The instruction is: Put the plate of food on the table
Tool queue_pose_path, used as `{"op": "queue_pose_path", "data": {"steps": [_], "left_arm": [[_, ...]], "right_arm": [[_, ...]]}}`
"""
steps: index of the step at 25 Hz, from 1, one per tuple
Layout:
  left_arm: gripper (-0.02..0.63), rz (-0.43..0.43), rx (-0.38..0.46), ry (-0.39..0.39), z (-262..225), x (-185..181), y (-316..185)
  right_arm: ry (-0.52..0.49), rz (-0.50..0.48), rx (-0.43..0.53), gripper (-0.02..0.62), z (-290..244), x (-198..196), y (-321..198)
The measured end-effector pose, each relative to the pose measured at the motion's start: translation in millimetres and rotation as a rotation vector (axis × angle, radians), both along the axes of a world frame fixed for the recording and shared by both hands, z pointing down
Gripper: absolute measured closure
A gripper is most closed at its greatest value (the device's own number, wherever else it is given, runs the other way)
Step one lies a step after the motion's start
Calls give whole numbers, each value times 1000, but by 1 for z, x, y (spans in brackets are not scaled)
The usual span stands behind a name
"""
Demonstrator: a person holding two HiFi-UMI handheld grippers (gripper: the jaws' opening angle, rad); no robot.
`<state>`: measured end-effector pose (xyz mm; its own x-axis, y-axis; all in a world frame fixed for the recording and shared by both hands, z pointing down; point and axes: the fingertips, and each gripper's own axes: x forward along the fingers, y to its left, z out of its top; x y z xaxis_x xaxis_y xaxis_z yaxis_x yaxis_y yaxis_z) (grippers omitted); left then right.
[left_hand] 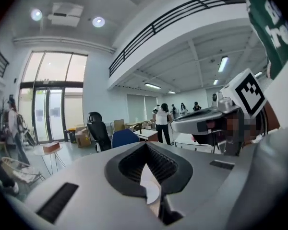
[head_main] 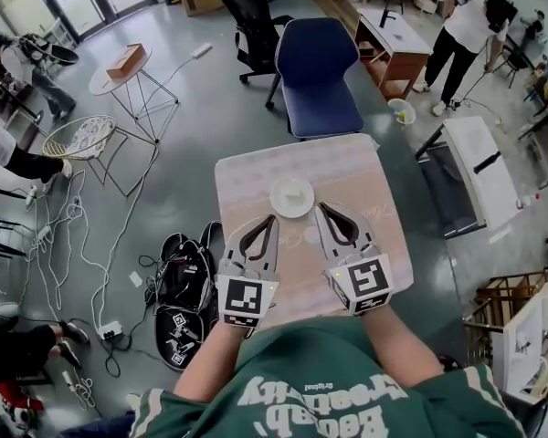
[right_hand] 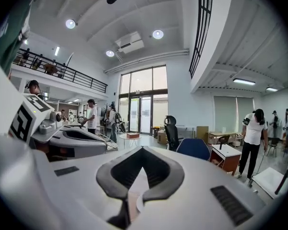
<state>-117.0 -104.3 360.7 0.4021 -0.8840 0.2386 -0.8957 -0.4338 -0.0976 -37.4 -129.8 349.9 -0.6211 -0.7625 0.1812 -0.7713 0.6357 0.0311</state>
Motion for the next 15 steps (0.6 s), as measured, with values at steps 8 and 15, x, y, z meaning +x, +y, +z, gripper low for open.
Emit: {"op": "queue_pose_path", "data": {"steps": [8, 15], "left_arm": [[598, 34, 59, -78, -9, 10, 19], [597, 39, 54, -83, -9, 13, 23]], "right_arm": [[15, -52, 53, 580, -6, 13, 25], [0, -62, 44, 580, -7, 19, 31]]}}
